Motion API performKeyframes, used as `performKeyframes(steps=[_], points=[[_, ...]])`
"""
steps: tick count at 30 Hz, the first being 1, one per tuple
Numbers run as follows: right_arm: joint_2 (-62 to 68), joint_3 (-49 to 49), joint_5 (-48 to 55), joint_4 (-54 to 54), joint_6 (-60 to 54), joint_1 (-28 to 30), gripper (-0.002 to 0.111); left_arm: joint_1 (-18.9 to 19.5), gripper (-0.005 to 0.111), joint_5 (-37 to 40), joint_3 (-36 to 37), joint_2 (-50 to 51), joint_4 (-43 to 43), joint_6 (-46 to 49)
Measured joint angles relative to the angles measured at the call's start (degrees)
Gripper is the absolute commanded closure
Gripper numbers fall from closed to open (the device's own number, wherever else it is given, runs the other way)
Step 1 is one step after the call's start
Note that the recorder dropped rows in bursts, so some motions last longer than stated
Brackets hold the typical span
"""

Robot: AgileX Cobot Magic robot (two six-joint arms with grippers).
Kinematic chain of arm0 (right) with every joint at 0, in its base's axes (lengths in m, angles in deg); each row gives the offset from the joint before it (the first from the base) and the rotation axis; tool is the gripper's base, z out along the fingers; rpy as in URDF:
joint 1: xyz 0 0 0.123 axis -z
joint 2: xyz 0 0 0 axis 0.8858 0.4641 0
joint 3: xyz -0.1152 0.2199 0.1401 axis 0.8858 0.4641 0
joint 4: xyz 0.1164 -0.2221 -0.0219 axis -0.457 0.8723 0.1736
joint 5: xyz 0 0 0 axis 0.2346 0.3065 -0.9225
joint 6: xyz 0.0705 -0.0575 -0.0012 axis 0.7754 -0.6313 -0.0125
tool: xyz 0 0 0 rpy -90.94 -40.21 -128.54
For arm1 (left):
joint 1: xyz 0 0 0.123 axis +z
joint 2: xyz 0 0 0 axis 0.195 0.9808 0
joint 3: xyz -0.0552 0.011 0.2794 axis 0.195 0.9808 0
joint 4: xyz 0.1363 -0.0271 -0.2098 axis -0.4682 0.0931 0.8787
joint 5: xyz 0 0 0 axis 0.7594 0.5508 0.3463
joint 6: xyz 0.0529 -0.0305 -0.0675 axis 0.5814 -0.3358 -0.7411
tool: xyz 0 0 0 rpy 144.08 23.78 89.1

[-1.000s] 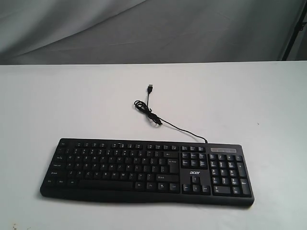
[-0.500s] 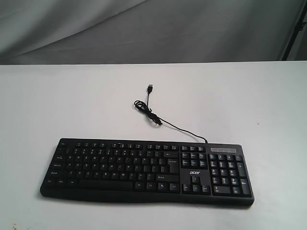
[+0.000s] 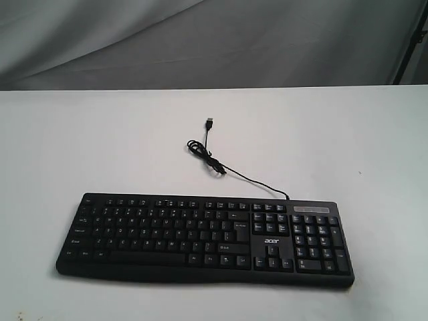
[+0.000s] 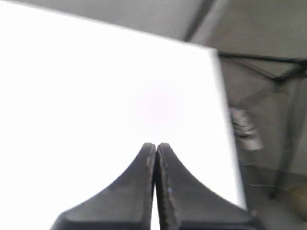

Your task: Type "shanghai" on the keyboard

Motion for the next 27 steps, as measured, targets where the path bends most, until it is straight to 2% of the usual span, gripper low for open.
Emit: performKeyframes(steps=[1, 3, 6, 14, 18, 23, 27], points=[[2.29, -1.34, 4.30, -11.19, -10.02, -0.52, 0.108, 0.00, 0.107, 0.00, 0.00, 0.00, 0.00, 0.00], [5.74, -3.03, 10.45, -25.22, -23.21, -2.57, 0.108, 0.00, 0.107, 0.00, 0.00, 0.00, 0.00, 0.00], [8.78, -4.40, 11.41, -32.75, -32.26, -8.96, 0.108, 0.00, 0.107, 0.00, 0.00, 0.00, 0.00, 0.00], [13.39, -4.88, 2.76, -33.02, -36.40, -32.59, 0.108, 0.00, 0.107, 0.00, 0.00, 0.00, 0.00, 0.00], [18.10, -4.88, 0.47, -33.02, -37.13, -41.96, 0.108, 0.00, 0.107, 0.00, 0.00, 0.00, 0.00, 0.00], [25.37, -5.01, -3.99, -32.41, -38.76, -50.31, 0.108, 0.00, 0.107, 0.00, 0.00, 0.00, 0.00, 0.00], [30.64, -9.20, -4.36, -32.19, -38.61, -53.92, 0.108, 0.00, 0.107, 0.00, 0.00, 0.00, 0.00, 0.00]])
